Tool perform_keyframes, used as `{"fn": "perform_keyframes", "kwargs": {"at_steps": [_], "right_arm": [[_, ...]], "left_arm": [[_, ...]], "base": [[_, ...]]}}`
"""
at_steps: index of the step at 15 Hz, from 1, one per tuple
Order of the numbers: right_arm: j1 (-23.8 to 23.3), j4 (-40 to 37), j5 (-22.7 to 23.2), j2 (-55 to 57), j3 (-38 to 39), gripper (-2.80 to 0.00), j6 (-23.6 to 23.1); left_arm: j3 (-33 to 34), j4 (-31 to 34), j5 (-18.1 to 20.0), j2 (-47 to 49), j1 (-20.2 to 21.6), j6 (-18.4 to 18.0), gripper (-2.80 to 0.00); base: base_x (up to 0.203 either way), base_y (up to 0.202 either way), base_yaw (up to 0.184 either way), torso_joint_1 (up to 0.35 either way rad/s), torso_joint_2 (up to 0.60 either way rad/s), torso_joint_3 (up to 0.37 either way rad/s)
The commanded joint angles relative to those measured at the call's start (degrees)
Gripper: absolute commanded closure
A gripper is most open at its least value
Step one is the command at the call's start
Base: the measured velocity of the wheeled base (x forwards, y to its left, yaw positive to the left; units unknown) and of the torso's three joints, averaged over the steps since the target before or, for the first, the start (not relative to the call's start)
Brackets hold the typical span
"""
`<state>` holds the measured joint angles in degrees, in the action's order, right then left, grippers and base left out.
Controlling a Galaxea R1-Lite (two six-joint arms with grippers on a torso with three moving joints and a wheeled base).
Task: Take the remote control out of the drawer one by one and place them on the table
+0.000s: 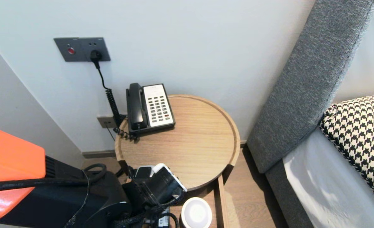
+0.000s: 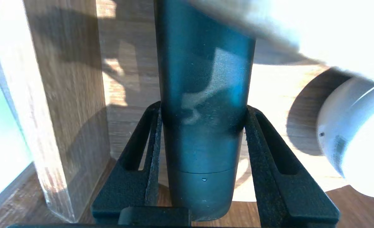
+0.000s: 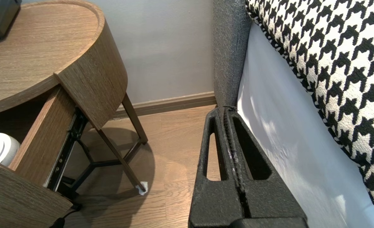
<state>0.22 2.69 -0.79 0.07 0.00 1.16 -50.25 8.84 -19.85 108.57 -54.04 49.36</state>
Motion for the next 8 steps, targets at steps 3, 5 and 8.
{"fn": "perform_keyframes", "kwargs": {"at_steps": [3, 5, 8], "right_arm": [[0.04, 0.03, 0.0, 0.01, 1.41, 0.0, -0.02], [0.04, 0.03, 0.0, 0.01, 1.41, 0.0, 0.07], [0.04, 0.03, 0.0, 0.01, 1.41, 0.0, 0.06]], "left_arm": [[-1.34, 1.18, 1.3, -0.29, 1.13, 0.3, 0.0], [-4.39, 3.64, 2.46, 0.38, 2.1, 0.38, 0.0], [-7.98, 7.7, 3.31, 1.35, 3.15, 0.25, 0.0]], "base": [[0.0, 0.0, 0.0, 0.0, 0.0, 0.0], [0.0, 0.0, 0.0, 0.0, 0.0, 0.0], [0.0, 0.0, 0.0, 0.0, 0.0, 0.0]]}}
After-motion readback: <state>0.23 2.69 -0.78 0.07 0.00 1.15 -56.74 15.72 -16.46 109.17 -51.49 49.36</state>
